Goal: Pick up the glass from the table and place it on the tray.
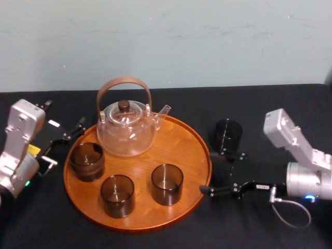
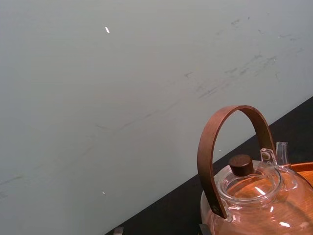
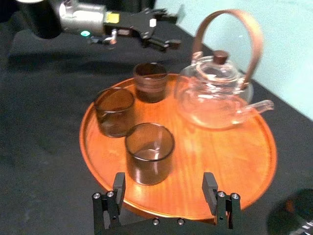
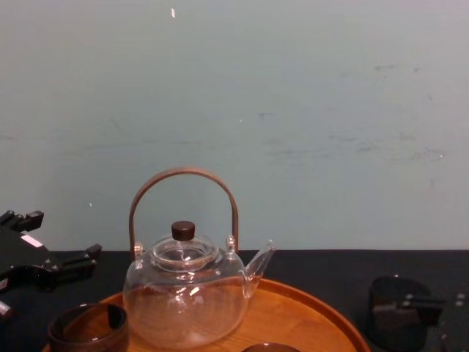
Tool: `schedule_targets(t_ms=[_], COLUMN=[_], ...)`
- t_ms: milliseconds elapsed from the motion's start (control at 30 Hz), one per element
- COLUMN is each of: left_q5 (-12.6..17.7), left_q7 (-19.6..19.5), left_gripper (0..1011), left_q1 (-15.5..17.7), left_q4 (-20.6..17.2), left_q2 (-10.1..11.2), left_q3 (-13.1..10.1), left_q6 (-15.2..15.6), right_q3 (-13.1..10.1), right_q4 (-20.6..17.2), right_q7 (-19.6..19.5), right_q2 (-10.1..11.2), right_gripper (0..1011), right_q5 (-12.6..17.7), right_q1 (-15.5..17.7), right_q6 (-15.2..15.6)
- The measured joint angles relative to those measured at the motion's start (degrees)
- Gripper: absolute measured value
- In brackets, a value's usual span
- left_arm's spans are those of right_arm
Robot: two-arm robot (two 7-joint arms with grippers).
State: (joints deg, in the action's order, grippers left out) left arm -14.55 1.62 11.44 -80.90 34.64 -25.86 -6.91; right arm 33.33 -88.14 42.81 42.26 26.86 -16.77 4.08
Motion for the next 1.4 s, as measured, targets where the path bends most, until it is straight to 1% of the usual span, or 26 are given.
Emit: schedule_targets(t_ms=[33, 133, 333, 567, 1033, 1167, 1400], left_q5=[0.0, 0.0, 0.0, 0.0, 0.0, 0.0, 0.0], left_q7=[0.0, 0.0, 0.0, 0.0, 0.0, 0.0, 0.0], left_gripper=[1001, 1001, 1001, 1001, 1002, 1001, 1002], left_q1=[0.0, 0.0, 0.0, 0.0, 0.0, 0.0, 0.0], left_q4=[0.0, 0.0, 0.0, 0.0, 0.0, 0.0, 0.0], left_q2=[0.0, 0.0, 0.0, 0.0, 0.0, 0.0, 0.0], left_q3=[0.0, 0.0, 0.0, 0.0, 0.0, 0.0, 0.0], left_q6=[0.0, 0.0, 0.0, 0.0, 0.0, 0.0, 0.0], right_q3=[-1.22, -2.17, -4.95, -7.17, -10.56, -11.42, -11.94], right_q4=[-0.24, -0.27, -0.01, 0.4, -0.09, 0.15, 1.17], right_q7=[-1.08, -2.02, -5.13, -6.81, -8.62, -9.5, -10.49], right_q2=[0.37, 0.5, 0.51, 0.68, 1.24, 0.98, -0.01], right_gripper=[1002, 1002, 1002, 1002, 1002, 1002, 1002], right_q5=[0.68, 1.05, 1.82, 2.28, 3.26, 3.27, 2.91], right_q1=[0.85, 1.34, 2.55, 3.54, 6.04, 6.35, 6.01], right_q6=[-0.38, -0.49, -0.21, 0.7, 1.13, 1.56, 2.66])
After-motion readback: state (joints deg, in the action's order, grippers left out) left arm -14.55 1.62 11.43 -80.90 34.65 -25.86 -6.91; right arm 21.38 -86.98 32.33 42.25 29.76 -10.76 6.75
